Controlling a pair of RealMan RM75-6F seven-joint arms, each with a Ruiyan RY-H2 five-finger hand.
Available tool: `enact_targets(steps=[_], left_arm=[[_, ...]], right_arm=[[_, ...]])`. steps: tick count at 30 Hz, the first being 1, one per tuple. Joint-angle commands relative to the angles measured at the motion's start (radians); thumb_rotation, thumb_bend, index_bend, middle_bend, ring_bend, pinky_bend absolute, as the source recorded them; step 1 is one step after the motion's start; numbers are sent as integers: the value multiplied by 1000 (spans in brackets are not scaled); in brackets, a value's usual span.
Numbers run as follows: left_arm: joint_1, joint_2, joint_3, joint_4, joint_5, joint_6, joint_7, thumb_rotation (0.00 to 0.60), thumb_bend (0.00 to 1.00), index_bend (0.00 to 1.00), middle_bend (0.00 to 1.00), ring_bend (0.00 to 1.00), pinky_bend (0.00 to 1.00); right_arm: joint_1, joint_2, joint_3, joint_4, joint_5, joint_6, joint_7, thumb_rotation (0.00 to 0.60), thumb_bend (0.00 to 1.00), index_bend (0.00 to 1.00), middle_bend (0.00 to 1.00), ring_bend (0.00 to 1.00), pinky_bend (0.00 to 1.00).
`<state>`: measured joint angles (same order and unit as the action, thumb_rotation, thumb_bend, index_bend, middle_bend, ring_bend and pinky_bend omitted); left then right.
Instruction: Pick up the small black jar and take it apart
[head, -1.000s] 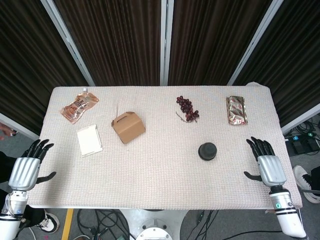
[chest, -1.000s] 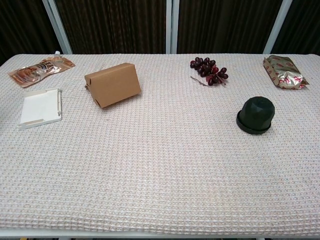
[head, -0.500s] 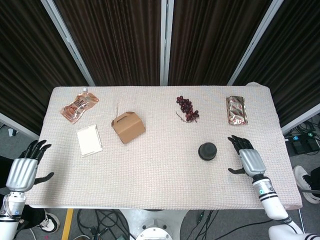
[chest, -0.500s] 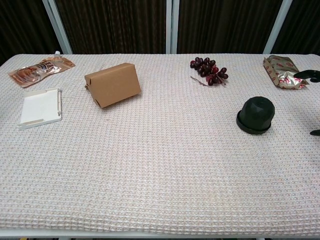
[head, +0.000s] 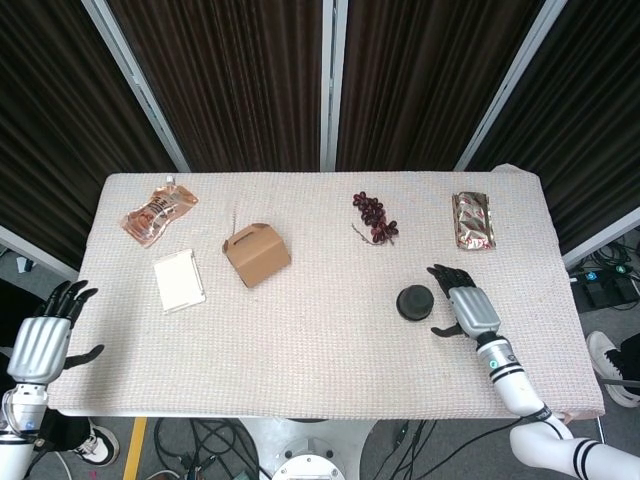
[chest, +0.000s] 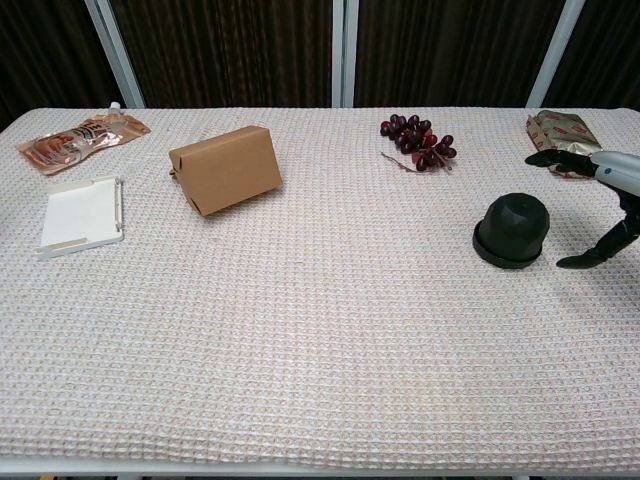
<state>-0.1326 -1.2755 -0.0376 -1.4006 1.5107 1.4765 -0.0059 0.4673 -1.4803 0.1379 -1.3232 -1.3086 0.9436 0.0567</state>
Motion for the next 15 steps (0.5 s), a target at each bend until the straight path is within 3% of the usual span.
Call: enact_targets(steps=[1,15], left_arm=[[1,-1,0,2,0,0,-3,600,23,164,107,76,306],[8,5,-4,8,3,15,-25,600,24,164,107,76,306]], right_arm=[[11,-20,2,15,11,-9,-16,600,0,0,40,0,0],[50,-96,5,85,46,-31,-72,600,26,0,67,0,0]])
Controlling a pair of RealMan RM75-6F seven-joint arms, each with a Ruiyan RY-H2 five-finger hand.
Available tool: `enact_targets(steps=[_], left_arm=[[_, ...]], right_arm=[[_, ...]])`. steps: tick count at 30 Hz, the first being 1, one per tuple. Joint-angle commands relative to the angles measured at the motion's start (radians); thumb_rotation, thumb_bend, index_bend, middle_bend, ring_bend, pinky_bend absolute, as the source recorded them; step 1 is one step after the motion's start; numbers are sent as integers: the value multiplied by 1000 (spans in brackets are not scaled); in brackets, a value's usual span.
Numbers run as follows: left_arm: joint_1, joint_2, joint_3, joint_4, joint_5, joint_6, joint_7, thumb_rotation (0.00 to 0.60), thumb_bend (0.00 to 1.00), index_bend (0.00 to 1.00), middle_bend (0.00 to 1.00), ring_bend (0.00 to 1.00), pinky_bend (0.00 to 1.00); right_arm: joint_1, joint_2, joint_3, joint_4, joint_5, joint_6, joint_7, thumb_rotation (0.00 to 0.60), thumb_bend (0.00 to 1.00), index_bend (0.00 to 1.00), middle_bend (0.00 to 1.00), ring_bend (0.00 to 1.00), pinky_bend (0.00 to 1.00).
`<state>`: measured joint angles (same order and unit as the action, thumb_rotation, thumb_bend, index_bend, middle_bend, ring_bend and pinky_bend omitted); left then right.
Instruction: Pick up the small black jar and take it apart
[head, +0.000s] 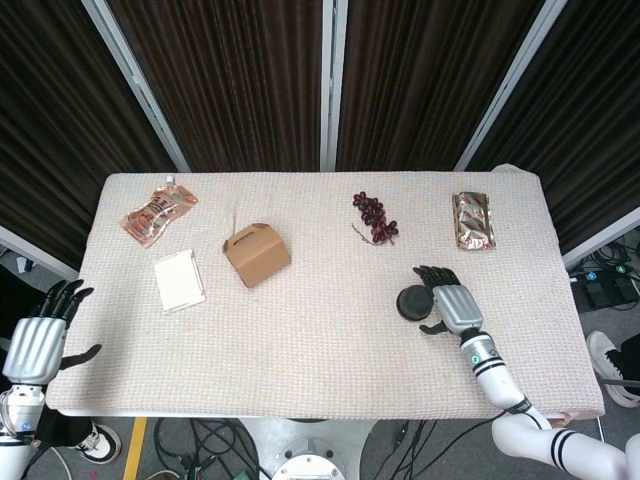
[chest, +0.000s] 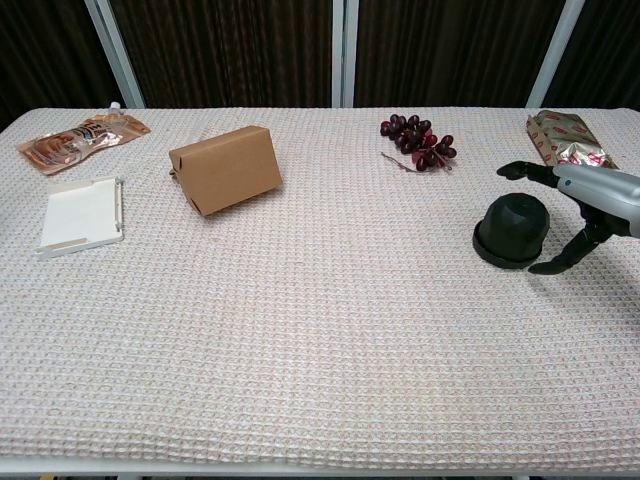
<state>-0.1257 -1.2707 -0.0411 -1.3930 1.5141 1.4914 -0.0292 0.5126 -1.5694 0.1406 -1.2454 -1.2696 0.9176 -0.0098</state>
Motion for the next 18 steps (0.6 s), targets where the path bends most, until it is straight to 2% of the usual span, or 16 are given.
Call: enact_targets(steps=[1,18], left_arm=[[1,1,-1,1,-1,1,-2,600,24,165,107,76,306],[3,3,-1,5,-5,-3,-6,600,23,164,107,76,306]], right_arm=[[6,-10,3,12,11,-7,-7,600,26,0,71,0,0],[27,-42,5,52,35,-28,-2,600,40,0,163,0,0]])
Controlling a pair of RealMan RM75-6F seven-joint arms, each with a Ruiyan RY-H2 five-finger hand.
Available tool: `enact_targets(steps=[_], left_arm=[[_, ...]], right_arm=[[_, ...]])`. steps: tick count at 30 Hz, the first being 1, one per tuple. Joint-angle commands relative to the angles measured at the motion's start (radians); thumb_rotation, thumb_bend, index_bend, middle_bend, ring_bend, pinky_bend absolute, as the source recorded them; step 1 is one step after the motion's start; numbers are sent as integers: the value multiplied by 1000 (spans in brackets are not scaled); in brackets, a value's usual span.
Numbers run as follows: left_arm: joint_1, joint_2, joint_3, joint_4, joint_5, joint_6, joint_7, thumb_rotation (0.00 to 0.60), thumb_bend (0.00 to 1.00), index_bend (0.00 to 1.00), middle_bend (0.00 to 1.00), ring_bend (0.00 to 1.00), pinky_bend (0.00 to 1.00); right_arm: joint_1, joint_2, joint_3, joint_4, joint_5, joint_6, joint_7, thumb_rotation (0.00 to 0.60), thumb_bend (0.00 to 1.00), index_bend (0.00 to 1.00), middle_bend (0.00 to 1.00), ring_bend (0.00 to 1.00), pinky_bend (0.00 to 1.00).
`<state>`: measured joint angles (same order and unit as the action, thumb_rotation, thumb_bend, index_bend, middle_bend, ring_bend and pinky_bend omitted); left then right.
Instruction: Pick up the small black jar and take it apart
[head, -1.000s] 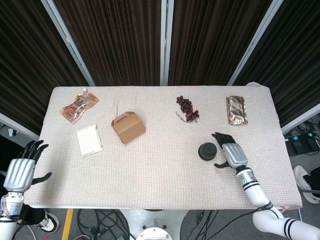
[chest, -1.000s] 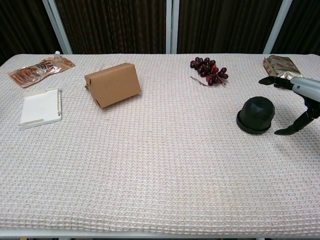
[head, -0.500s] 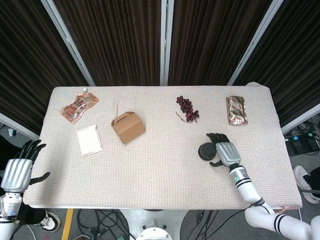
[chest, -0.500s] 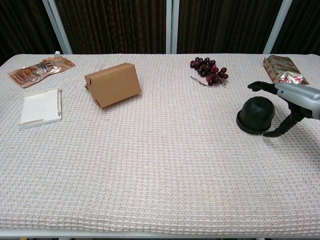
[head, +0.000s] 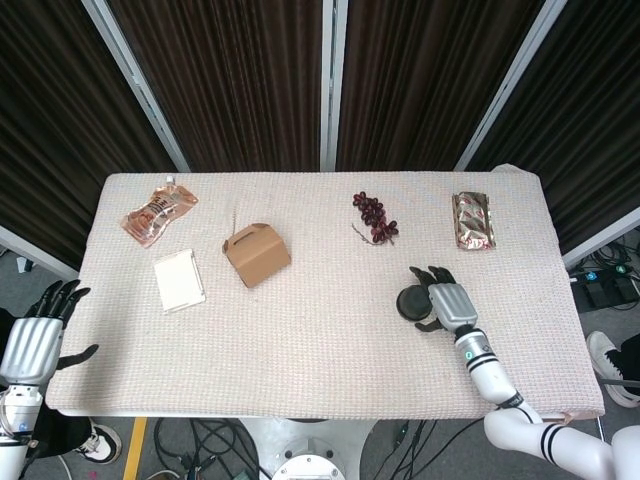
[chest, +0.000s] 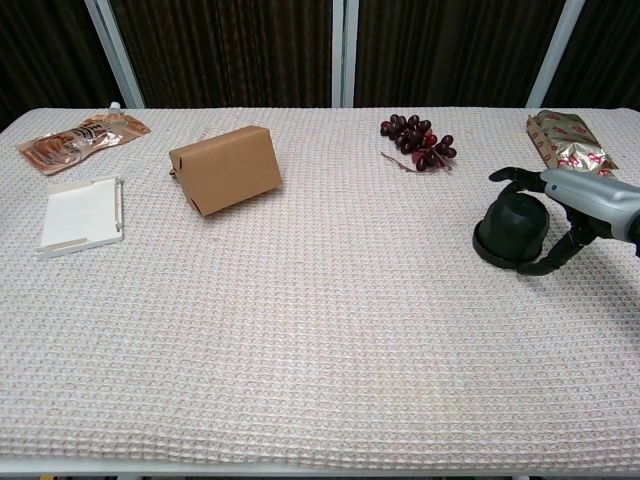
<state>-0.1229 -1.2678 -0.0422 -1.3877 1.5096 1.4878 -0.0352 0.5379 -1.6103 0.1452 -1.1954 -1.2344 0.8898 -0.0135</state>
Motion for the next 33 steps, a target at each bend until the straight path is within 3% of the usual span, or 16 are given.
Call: enact_targets(steps=[1,16,33], left_arm=[[0,0,0,-1,0,0,0,600,23,165,107,76,306],[0,-1,1,2,0,-5,0,600,23,165,107,76,306],[-1,2,-1,-2,-2,-7,1,600,23,164,107,76,306]], right_arm=[[2,-2,0,2,0,0,3,600,42,0,166,0,0],[9,-5,-3,14,5,-15,26,600,91,0,199,0,0],[11,-10,1,21,13,-7,21,600,122,6,305,0,0]])
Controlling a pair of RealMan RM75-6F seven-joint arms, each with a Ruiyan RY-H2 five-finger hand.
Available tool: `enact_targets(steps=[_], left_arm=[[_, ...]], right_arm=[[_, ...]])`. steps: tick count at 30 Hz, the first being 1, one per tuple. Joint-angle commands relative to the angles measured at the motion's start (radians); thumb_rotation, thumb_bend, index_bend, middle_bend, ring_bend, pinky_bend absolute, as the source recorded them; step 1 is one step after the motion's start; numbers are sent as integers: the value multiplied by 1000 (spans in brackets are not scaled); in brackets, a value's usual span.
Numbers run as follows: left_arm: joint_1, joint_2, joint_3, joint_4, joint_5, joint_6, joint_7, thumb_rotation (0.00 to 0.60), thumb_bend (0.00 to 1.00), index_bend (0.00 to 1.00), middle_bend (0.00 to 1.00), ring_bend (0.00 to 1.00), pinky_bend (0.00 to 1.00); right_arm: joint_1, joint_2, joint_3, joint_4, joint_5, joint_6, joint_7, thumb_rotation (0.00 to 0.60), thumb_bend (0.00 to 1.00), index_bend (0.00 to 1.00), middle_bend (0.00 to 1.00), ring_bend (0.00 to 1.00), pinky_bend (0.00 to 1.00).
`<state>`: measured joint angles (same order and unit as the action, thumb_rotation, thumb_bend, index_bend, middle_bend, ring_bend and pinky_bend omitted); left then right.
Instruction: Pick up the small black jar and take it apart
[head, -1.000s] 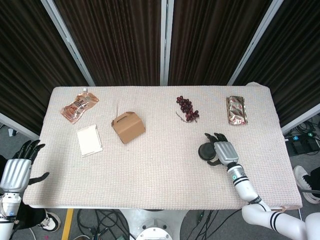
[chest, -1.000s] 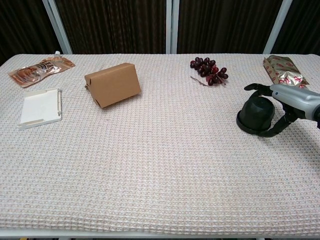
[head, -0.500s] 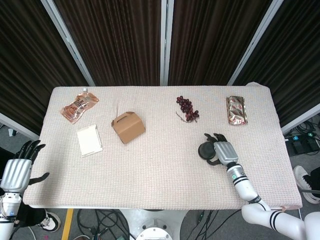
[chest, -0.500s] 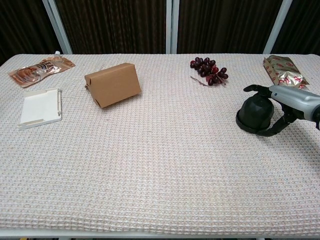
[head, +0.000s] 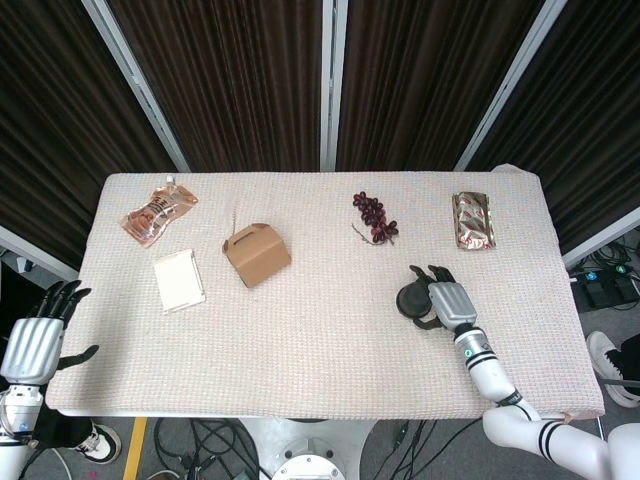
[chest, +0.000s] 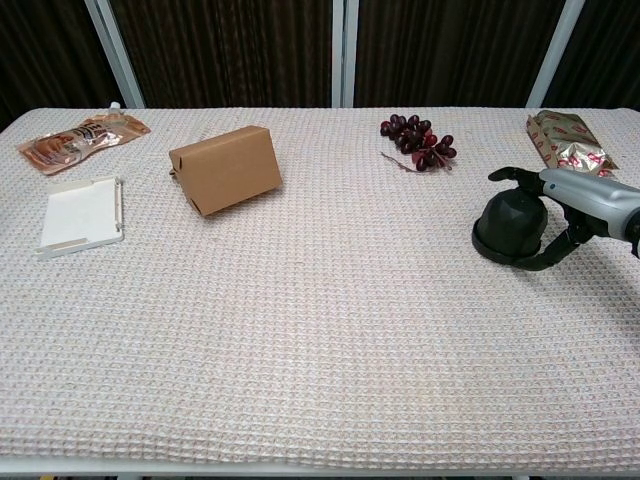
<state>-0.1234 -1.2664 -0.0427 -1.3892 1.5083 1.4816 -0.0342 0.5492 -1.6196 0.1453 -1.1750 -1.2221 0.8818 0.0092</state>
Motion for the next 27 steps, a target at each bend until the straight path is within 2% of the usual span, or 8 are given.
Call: enact_targets(steps=[1,12,21,27], left_arm=[[0,0,0,-1,-1,-1,0,600,23,165,107,76,306],[-1,2,0,-3,1,-2,-1,600,24,165,107,76,307],[-1,2,2,-3,1,-5,0,600,24,165,107,76,307],[-4,2,3,-8,6,-7,5,600,23,165,106,76,307]], right_arm=[[0,-2,1,2,2,3,-3,600,126,16,309,0,0],[-5,-7,6,4,2,29,-13,600,160,310,358,1,0],[-20,15,14,-20,-19,76,12,600,171,351,386,37,0],[-34,71,28,-99,-76,159,40,600,177,363,404,67,0]])
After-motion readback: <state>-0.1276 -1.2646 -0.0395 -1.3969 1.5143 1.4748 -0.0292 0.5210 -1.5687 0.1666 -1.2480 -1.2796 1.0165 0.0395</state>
